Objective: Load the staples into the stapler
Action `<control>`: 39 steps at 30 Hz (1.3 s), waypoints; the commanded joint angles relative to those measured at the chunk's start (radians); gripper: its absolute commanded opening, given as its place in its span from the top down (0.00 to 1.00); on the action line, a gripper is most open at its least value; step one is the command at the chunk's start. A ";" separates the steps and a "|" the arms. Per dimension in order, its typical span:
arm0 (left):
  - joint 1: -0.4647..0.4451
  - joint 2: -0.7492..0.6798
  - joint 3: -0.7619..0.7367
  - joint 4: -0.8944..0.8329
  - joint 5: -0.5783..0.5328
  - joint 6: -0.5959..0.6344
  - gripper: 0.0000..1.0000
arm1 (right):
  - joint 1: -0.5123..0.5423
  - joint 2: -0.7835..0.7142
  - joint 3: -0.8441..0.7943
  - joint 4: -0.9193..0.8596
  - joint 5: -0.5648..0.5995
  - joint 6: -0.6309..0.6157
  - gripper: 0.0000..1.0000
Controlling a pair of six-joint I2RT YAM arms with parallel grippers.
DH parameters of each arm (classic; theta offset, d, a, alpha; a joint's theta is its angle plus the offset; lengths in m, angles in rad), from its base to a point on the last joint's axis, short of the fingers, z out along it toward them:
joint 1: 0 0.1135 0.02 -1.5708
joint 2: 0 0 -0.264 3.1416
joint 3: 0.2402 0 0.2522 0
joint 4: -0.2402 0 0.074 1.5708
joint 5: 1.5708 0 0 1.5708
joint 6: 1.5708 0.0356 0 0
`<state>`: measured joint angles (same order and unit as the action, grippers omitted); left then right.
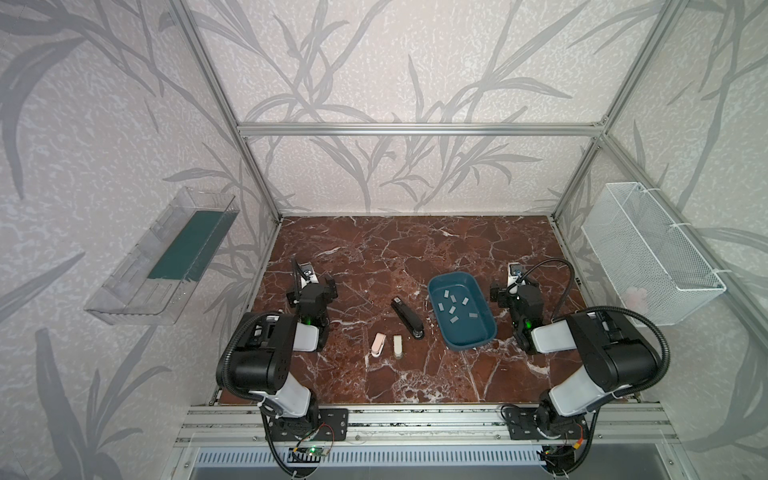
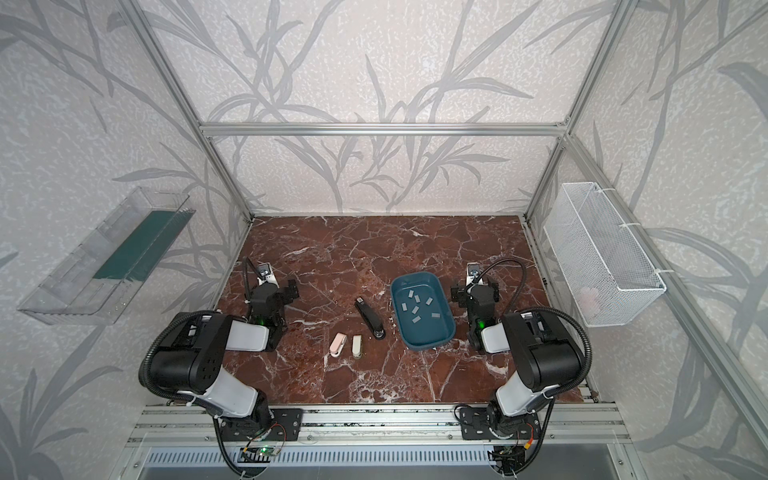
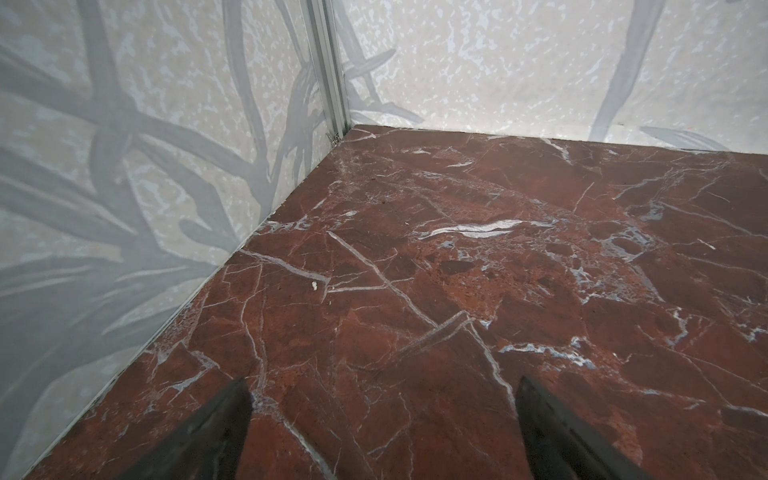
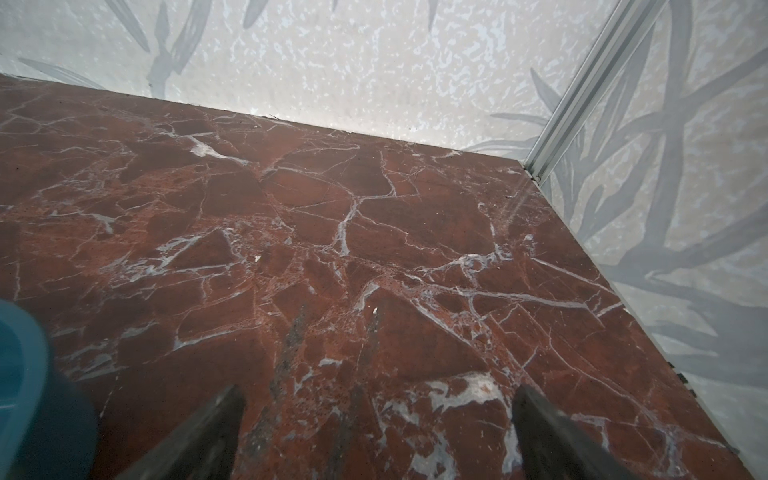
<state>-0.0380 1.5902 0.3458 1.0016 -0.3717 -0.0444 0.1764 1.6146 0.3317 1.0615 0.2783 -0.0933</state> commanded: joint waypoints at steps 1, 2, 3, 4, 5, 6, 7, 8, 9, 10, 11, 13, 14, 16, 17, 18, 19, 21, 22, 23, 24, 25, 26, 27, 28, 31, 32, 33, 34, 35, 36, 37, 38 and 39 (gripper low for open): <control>0.003 -0.009 0.015 0.003 0.000 0.000 0.01 | -0.003 -0.014 0.020 -0.011 0.007 0.015 0.01; 0.003 -0.009 0.015 0.003 0.000 0.000 0.01 | -0.003 -0.016 0.020 -0.013 0.007 0.015 0.01; 0.003 -0.009 0.015 0.003 0.000 0.001 0.01 | -0.003 -0.015 0.020 -0.011 0.007 0.015 0.01; 0.004 -0.008 0.015 0.003 0.000 0.000 0.01 | -0.003 -0.016 0.020 -0.012 0.007 0.014 0.01; 0.003 -0.009 0.016 0.003 0.000 0.000 0.01 | -0.003 -0.015 0.021 -0.012 0.007 0.014 0.01; 0.003 -0.009 0.015 0.003 0.000 0.000 0.01 | -0.003 -0.015 0.021 -0.015 0.007 0.016 0.01; 0.004 -0.009 0.015 0.003 0.001 0.001 0.01 | -0.004 -0.015 0.023 -0.015 0.006 0.016 0.01; 0.003 -0.009 0.015 0.003 -0.001 0.000 0.01 | -0.005 -0.015 0.022 -0.018 0.006 0.018 0.01; 0.003 -0.009 0.014 0.006 -0.002 0.001 0.01 | -0.001 -0.017 0.015 -0.005 0.012 0.013 0.01; -0.002 -0.013 0.007 0.022 -0.016 0.006 0.01 | 0.019 -0.020 -0.004 0.037 0.055 -0.005 0.01; -0.026 -0.035 0.000 0.022 -0.064 0.019 0.01 | 0.045 -0.034 -0.029 0.073 0.089 -0.019 0.01; -0.043 -0.091 -0.034 0.053 -0.046 0.065 0.01 | 0.049 -0.026 -0.086 0.198 0.056 -0.049 0.01; -0.089 -0.150 -0.042 0.031 -0.114 0.099 0.01 | 0.068 -0.017 -0.125 0.286 0.073 -0.067 0.01; -0.170 -0.279 -0.029 -0.048 -0.191 0.159 0.01 | 0.143 -0.041 -0.140 0.345 0.213 -0.137 0.01; -0.186 -0.341 -0.015 -0.121 -0.189 0.109 0.01 | 0.179 -0.075 -0.132 0.326 0.272 -0.177 0.01; -0.188 -0.430 0.003 -0.226 -0.139 0.021 0.01 | 0.215 -0.115 -0.127 0.305 0.294 -0.223 0.01; -0.186 -0.521 0.035 -0.357 -0.078 -0.057 0.01 | 0.240 -0.148 -0.123 0.290 0.295 -0.258 0.01; -0.185 -0.675 0.123 -0.630 0.031 -0.173 0.01 | 0.285 -0.219 -0.122 0.294 0.349 -0.240 0.01; -0.183 -0.737 0.174 -0.749 0.075 -0.226 0.01 | 0.295 -0.260 -0.126 0.295 0.376 -0.179 0.01; -0.183 -0.784 0.223 -0.855 0.115 -0.267 0.01 | 0.297 -0.310 -0.138 0.282 0.376 -0.106 0.01; -0.182 -0.817 0.265 -0.937 0.151 -0.290 0.01 | 0.297 -0.369 -0.151 0.252 0.355 -0.045 0.01; -0.181 -0.844 0.306 -1.008 0.201 -0.276 0.01 | 0.297 -0.449 -0.158 0.183 0.330 0.045 0.01; -0.180 -0.868 0.328 -1.051 0.190 -0.295 0.01 | 0.297 -0.542 -0.146 0.042 0.298 0.139 0.01; -0.179 -0.888 0.343 -1.100 0.139 -0.334 0.01 | 0.295 -0.633 -0.107 -0.146 0.263 0.210 0.01; -0.174 -0.909 0.353 -1.146 0.076 -0.391 0.01 | 0.288 -0.742 -0.029 -0.450 0.182 0.292 0.01; -0.115 -0.953 0.358 -1.191 0.148 -0.475 0.01 | 0.266 -0.844 0.209 -0.974 -0.017 0.379 0.01; -0.094 -0.957 0.358 -1.186 0.210 -0.487 0.01 | 0.267 -0.857 0.240 -1.033 -0.064 0.390 0.01; -0.071 -0.952 0.360 -1.158 0.303 -0.485 0.01 | 0.267 -0.879 0.257 -1.064 -0.118 0.403 0.01; -0.052 -0.934 0.373 -1.147 0.385 -0.483 0.01 | 0.267 -0.910 0.255 -1.078 -0.147 0.428 0.01; -0.040 -0.904 0.400 -1.154 0.442 -0.483 0.01 | 0.267 -0.951 0.240 -1.092 -0.123 0.491 0.01; -0.035 -0.867 0.425 -1.169 0.473 -0.493 0.01 | 0.267 -0.990 0.227 -1.120 -0.068 0.571 0.01; -0.033 -0.825 0.450 -1.174 0.519 -0.508 0.01 | 0.260 -1.023 0.223 -1.150 -0.073 0.622 0.01; -0.032 -0.780 0.471 -1.159 0.578 -0.522 0.01 | 0.246 -1.039 0.228 -1.141 -0.181 0.605 0.01; -0.032 -0.739 0.487 -1.142 0.621 -0.541 0.01 | 0.236 -1.036 0.239 -1.132 -0.288 0.584 0.01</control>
<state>-0.0772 0.7593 0.7689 -0.1200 0.0238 -0.5060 0.4351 0.5953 0.5720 0.1112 0.1993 0.3805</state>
